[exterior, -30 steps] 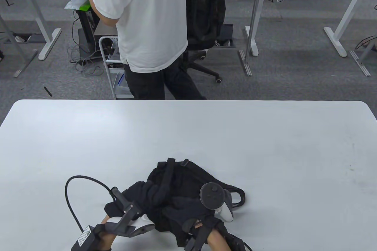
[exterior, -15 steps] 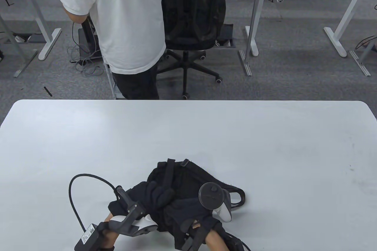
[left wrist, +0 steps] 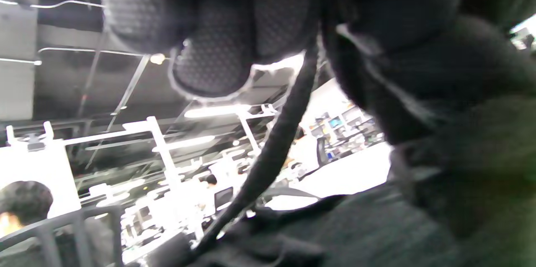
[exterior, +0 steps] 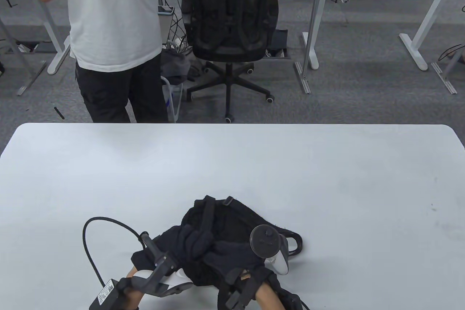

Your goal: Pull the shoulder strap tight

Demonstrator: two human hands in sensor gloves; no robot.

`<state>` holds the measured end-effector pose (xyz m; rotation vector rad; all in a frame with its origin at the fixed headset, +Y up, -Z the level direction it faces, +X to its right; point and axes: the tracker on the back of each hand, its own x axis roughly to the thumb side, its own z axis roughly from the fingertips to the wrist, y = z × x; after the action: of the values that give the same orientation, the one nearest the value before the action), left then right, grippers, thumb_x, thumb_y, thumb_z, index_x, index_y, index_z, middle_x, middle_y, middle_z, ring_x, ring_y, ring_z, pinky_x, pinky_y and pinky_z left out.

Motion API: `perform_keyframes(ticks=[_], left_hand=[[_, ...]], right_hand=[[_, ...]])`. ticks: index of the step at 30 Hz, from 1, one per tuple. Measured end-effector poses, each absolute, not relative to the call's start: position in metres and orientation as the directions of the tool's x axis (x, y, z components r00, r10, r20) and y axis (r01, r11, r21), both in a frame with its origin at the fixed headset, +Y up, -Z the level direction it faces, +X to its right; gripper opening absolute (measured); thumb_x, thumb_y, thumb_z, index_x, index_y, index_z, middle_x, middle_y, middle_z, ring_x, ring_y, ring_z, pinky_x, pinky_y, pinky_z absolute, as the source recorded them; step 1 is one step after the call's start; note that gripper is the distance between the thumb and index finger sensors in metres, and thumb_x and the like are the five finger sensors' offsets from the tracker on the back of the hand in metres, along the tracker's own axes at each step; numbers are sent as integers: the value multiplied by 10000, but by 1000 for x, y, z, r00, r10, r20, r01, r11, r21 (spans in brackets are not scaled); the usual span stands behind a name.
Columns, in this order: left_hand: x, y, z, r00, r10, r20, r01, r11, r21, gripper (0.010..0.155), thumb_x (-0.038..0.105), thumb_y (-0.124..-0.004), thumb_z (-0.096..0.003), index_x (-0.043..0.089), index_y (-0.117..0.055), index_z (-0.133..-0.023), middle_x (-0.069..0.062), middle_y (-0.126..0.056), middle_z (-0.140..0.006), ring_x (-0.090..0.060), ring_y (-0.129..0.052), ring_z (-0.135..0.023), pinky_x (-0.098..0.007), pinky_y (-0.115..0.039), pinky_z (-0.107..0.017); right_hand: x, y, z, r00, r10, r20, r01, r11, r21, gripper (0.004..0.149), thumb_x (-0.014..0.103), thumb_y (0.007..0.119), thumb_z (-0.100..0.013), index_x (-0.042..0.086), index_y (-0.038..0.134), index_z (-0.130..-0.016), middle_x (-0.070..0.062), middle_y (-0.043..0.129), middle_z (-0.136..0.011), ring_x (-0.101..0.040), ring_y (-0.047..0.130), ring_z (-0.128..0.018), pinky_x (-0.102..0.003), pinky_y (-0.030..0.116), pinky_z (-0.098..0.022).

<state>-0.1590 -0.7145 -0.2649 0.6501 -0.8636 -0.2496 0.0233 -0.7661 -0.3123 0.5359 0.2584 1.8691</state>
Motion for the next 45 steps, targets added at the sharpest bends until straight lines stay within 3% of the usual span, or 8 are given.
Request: perform_keyframes(ticks=[4, 8, 17, 20, 23, 26, 33, 45], left_hand=[[-159, -719, -268, 636, -435, 637, -58, 797, 602, 648, 443, -541, -310, 301, -591, -940, 109, -966, -624, -144, -1046, -578, -314, -889, -439], [-168, -724, -279, 660, -353, 663, -80, 845, 529, 651, 444, -526, -299, 355, -588, -941, 103, -959, -640, -154, -1033, -599, -323, -878, -454], [-192, -726, -298, 739, -338, 583, -20, 854, 520, 649, 456, -536, -296, 402, -579, -940, 111, -953, -642, -148, -1029, -603, -317, -876, -458], [-189, -725, -296, 740, -350, 574, -5, 851, 526, 649, 447, -552, -302, 355, -593, -943, 108, -953, -641, -150, -1030, -601, -321, -876, -457], [-181, -723, -286, 707, -430, 562, 40, 817, 575, 647, 444, -558, -313, 293, -597, -940, 109, -953, -643, -142, -1037, -595, -315, -884, -449], [-170, -720, -275, 677, -413, 609, -25, 815, 579, 647, 445, -561, -314, 288, -597, -941, 103, -953, -645, -148, -1036, -595, -319, -883, -448], [-159, -731, -273, 643, -403, 651, -26, 838, 545, 652, 444, -534, -306, 290, -598, -937, 106, -955, -643, -144, -1039, -593, -318, -885, -447], [-192, -735, -301, 732, -343, 589, 14, 872, 490, 656, 452, -530, -294, 362, -570, -942, 116, -953, -637, -141, -1032, -599, -317, -880, -460]], right_hand=[[22, -764, -312, -292, 919, 266, -824, -383, 418, 421, 361, 819, -452, 12, 1000, -602, -172, 1083, -510, -357, 1060, -360, -557, 805, -439], [17, -764, -311, -315, 910, 270, -814, -405, 415, 421, 346, 809, -457, -2, 1008, -584, -172, 1090, -479, -349, 1063, -330, -548, 815, -427], [15, -765, -311, -335, 900, 279, -794, -429, 432, 408, 344, 816, -452, 9, 1023, -560, -167, 1101, -452, -347, 1066, -307, -547, 821, -417], [14, -769, -312, -325, 908, 266, -791, -415, 449, 409, 357, 809, -458, 25, 1012, -584, -159, 1094, -481, -344, 1065, -333, -547, 814, -428], [20, -771, -311, -315, 915, 250, -825, -395, 405, 461, 386, 816, -456, 13, 962, -684, -205, 1043, -608, -395, 1030, -446, -582, 768, -467], [22, -772, -314, -311, 917, 249, -833, -389, 394, 528, 452, 806, -457, 13, 942, -717, -210, 1024, -646, -398, 1021, -476, -585, 761, -476], [18, -776, -315, -299, 925, 236, -810, -377, 449, 434, 353, 794, -457, -8, 1003, -577, -183, 1085, -473, -360, 1057, -320, -558, 810, -421], [12, -777, -315, -320, 915, 247, -766, -403, 500, 417, 353, 796, -459, 10, 1017, -544, -162, 1097, -430, -342, 1063, -284, -545, 822, -411]])
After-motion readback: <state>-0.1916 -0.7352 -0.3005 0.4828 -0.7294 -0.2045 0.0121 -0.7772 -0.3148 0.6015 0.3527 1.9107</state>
